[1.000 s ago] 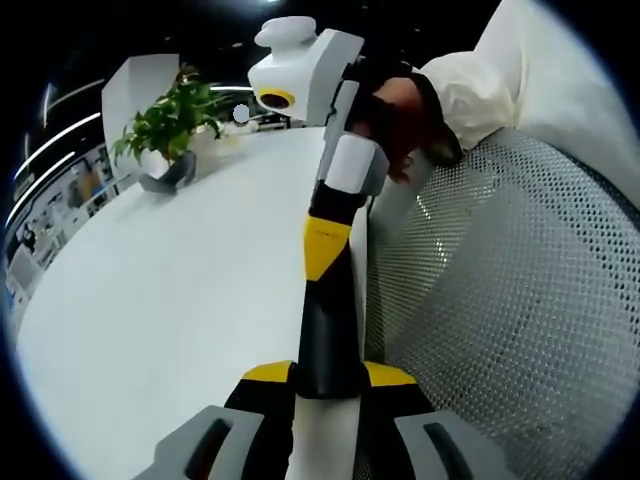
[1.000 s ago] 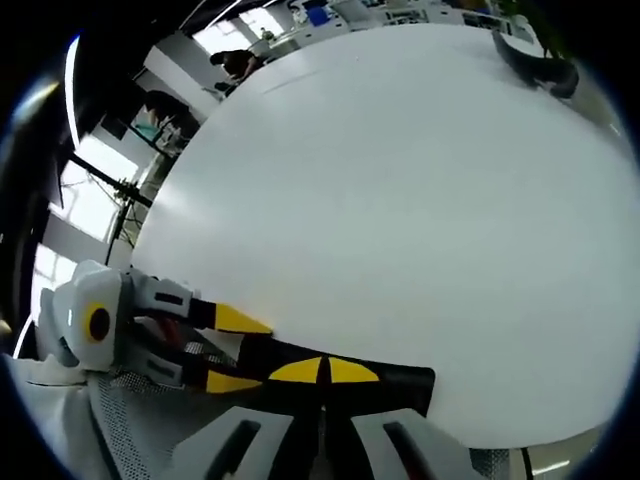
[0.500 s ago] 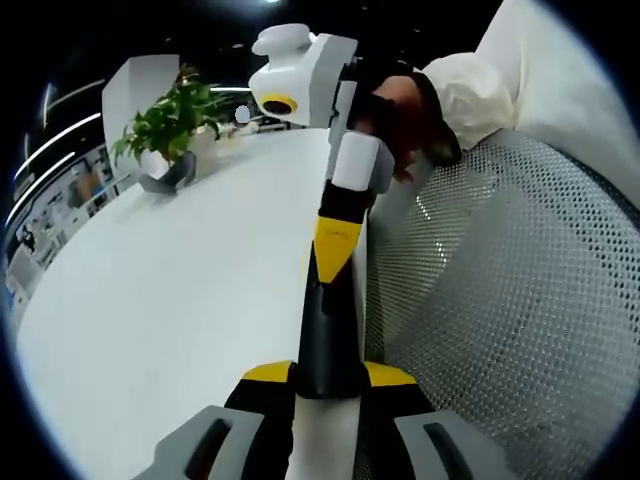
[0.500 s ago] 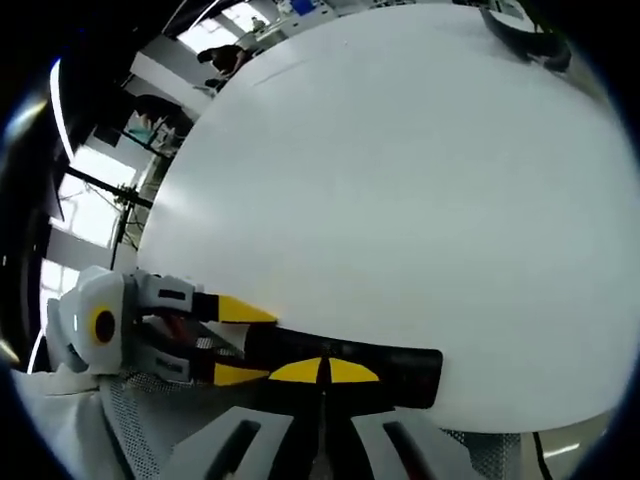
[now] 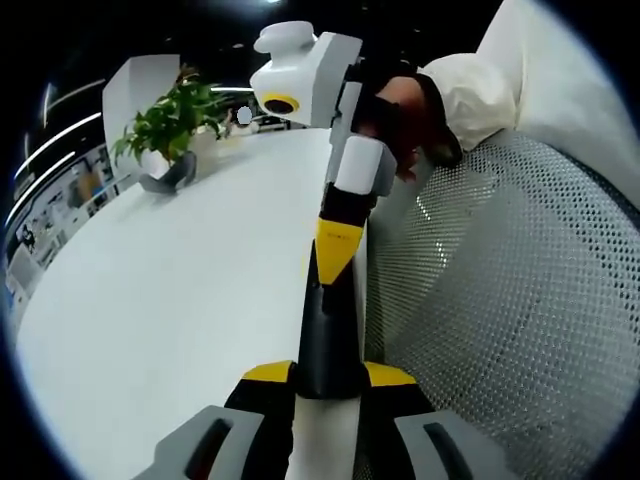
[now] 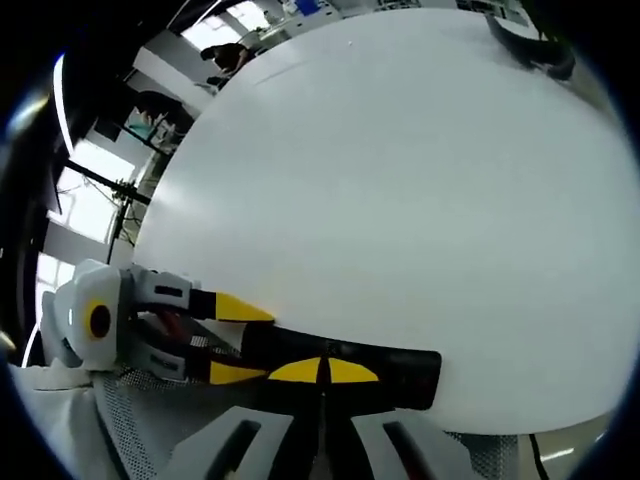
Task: Press the specified remote control buttons in sequence, fully releasing each button before pressing the next.
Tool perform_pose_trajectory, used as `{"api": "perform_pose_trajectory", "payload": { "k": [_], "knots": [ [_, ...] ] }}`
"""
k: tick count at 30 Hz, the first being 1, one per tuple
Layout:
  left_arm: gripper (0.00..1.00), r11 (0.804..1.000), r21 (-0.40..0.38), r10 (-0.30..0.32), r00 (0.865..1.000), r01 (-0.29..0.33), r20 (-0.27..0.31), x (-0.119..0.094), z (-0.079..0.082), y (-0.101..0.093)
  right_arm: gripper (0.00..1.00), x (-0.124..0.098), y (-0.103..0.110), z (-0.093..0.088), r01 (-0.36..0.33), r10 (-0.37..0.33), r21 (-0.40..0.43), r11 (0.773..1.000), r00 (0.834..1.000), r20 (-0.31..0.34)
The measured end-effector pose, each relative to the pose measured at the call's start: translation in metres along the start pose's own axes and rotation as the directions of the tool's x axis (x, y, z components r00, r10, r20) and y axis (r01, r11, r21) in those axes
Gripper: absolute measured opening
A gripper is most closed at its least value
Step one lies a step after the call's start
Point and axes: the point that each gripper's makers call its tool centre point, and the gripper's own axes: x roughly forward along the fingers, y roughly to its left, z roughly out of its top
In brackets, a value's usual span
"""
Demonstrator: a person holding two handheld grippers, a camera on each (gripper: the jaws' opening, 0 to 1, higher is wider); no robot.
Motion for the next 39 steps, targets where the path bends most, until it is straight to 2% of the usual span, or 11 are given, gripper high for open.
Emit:
{"api": "perform_pose_trajectory", "payload": {
  "k": [9,14,22,26,32,39],
  "knots": [
    [0.25,1.0,0.002,-0.001,1.0,0.001,-0.001,0.0,0.0,0.0,0.0,0.002,-0.003,0.002,-0.002,0.002,0.008,1.0,1.0,-0.001],
    [0.25,1.0,0.003,-0.001,1.0,0.001,-0.001,0.0,0.0,0.0,0.0,0.001,-0.004,0.002,-0.057,0.057,0.117,0.992,0.998,0.002],
    [0.25,1.0,0.005,-0.001,1.0,0.001,-0.003,0.0,0.0,0.0,0.0,0.0,-0.001,0.002,-0.032,0.032,0.071,0.997,0.999,-0.003],
    [0.25,1.0,0.005,-0.001,1.0,0.001,-0.003,0.0,0.0,0.0,0.0,-0.002,-0.003,-0.002,-0.017,0.018,0.072,0.997,1.0,-0.024],
    [0.25,1.0,0.004,-0.001,1.0,0.001,-0.002,0.001,0.0,0.001,0.0,-0.006,-0.001,-0.002,-0.03,0.031,0.091,0.995,0.999,-0.019],
    [0.25,1.0,0.002,0.0,1.0,0.0,-0.001,0.0,0.0,0.001,0.0,-0.003,0.001,-0.008,-0.03,0.035,0.099,0.995,0.998,-0.053]
  ]
}}
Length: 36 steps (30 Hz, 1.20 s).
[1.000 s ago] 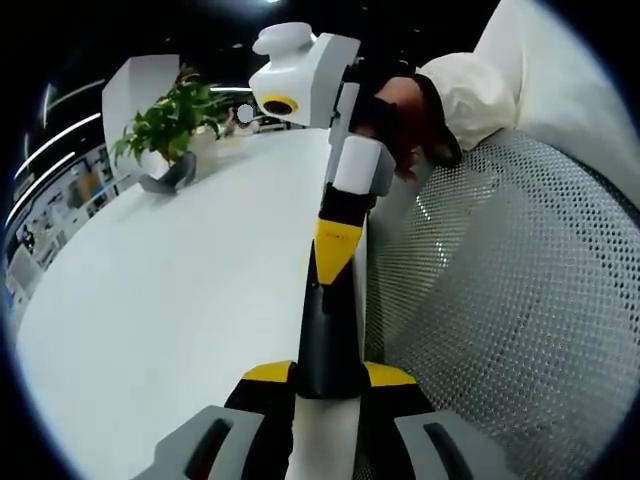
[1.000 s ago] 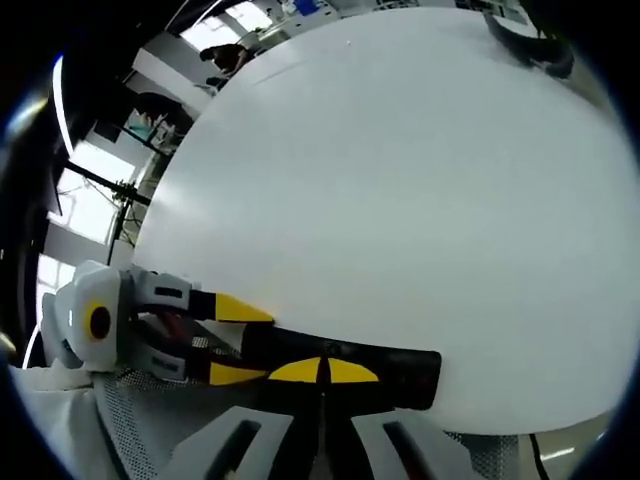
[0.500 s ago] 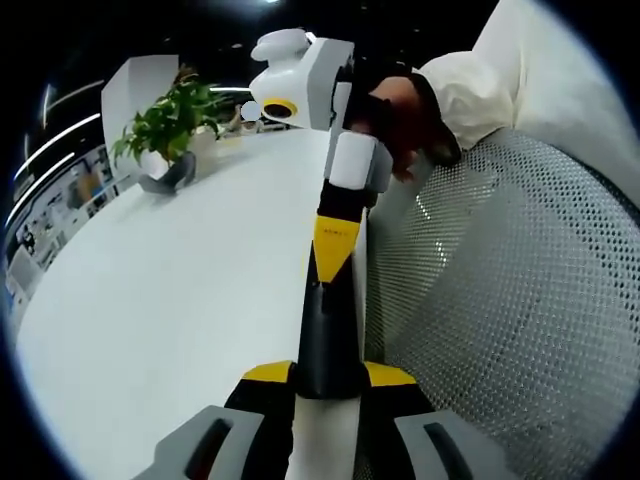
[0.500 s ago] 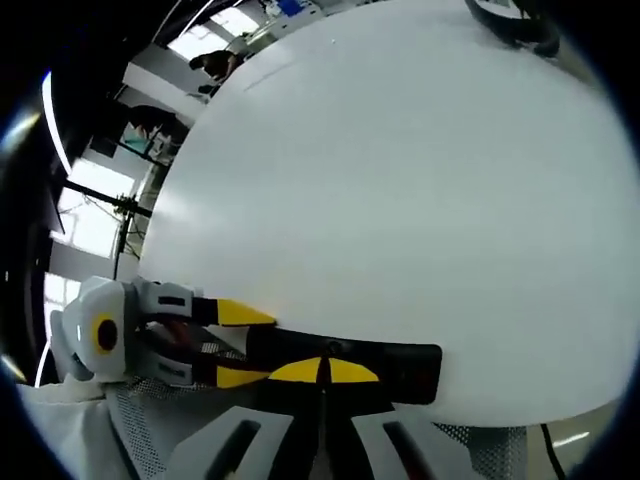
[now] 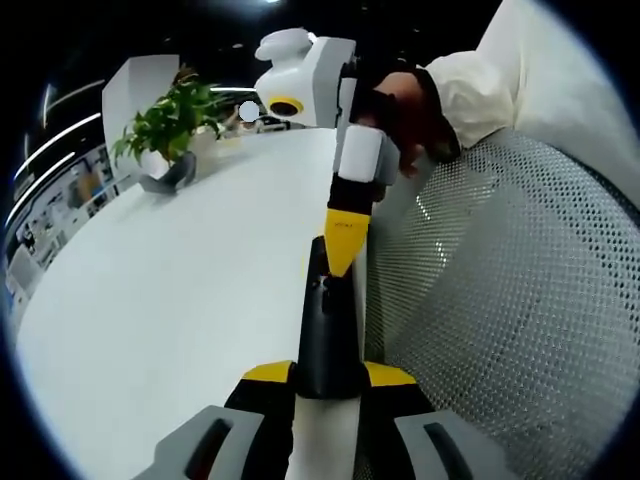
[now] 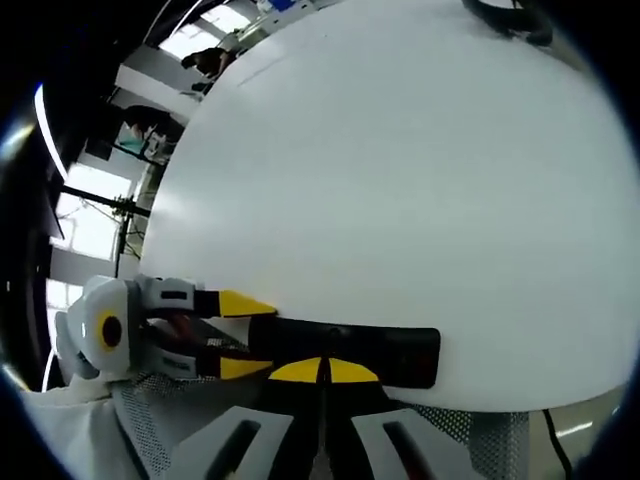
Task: Press the specified remote control buttons in sequence, fully releasing each button before pressing the next.
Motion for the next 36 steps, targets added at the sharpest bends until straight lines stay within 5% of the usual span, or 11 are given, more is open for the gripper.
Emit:
{"api": "perform_pose_trajectory", "payload": {
  "k": [23,36],
  "knots": [
    [0.25,1.0,0.001,0.015,1.0,-0.015,-0.013,0.0,-0.001,-0.001,0.0,0.006,0.002,-0.011,0.085,-0.094,-0.185,0.979,0.995,-0.042],
    [0.25,1.0,0.001,0.015,1.0,-0.015,-0.012,0.0,0.0,-0.001,0.0,0.003,0.002,-0.01,0.067,-0.076,-0.156,0.985,0.996,-0.047]
  ]
}}
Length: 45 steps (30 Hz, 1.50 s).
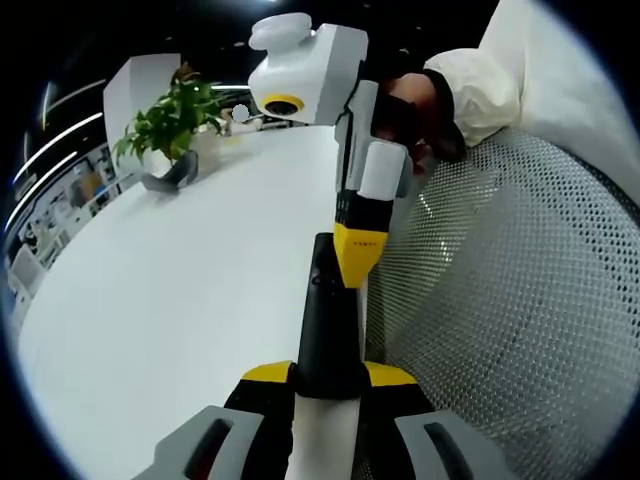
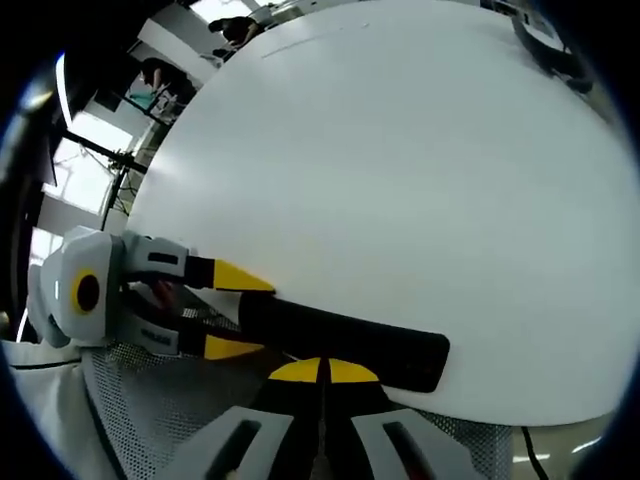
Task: Press the specified remote control buttons in sequence, fully releasing each button before pressing the next.
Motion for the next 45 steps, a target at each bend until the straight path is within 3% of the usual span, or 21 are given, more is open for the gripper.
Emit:
{"api": "perform_pose_trajectory", "payload": {
  "k": [9,15,20,26,45],
  "knots": [
    [0.25,1.0,0.009,-0.005,1.0,0.005,-0.006,0.0,0.0,0.0,0.0,-0.001,0.001,0.0,-0.024,0.024,0.052,0.998,1.0,-0.003],
    [0.25,1.0,0.01,-0.002,1.0,0.002,-0.011,0.0,0.0,0.0,0.0,0.001,-0.001,0.003,-0.02,0.02,0.043,0.999,1.0,0.005],
    [0.25,1.0,0.014,-0.001,1.0,0.001,-0.013,-0.001,0.0,-0.001,0.0,0.002,0.002,0.017,-0.058,0.054,0.047,0.997,0.994,0.09],
    [0.25,1.0,0.011,-0.005,1.0,0.005,-0.01,0.0,0.0,0.0,0.0,0.003,0.007,0.023,-0.109,0.104,0.037,0.993,0.988,0.116],
    [0.25,1.0,0.002,-0.011,1.0,0.011,0.005,0.0,0.0,0.0,0.0,0.005,0.011,0.021,-0.086,0.088,-0.018,0.996,0.99,0.111]
  ]
}}
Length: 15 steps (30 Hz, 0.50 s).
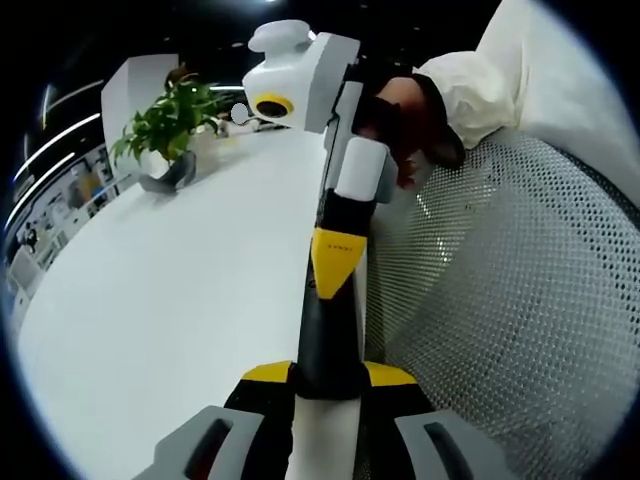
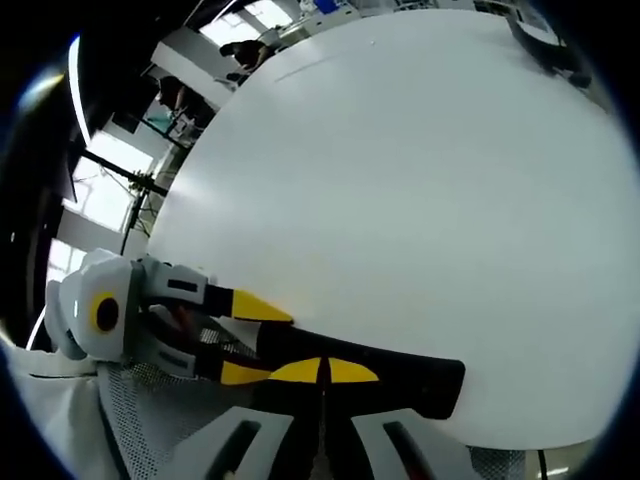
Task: Press the specified remote control buttons in sequence, fully releasing each button before pressing the next.
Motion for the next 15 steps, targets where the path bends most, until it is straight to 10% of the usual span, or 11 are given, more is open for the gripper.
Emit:
{"api": "perform_pose_trajectory", "payload": {
  "k": [15],
  "knots": [
    [0.25,1.0,0.0,0.001,1.0,-0.001,0.0,-0.0002,0.0001,-0.0003,0.0,-0.0005,-0.0009,0.0005,0.008,-0.007,-0.01,1.0,1.0,0.004]
  ]
}}
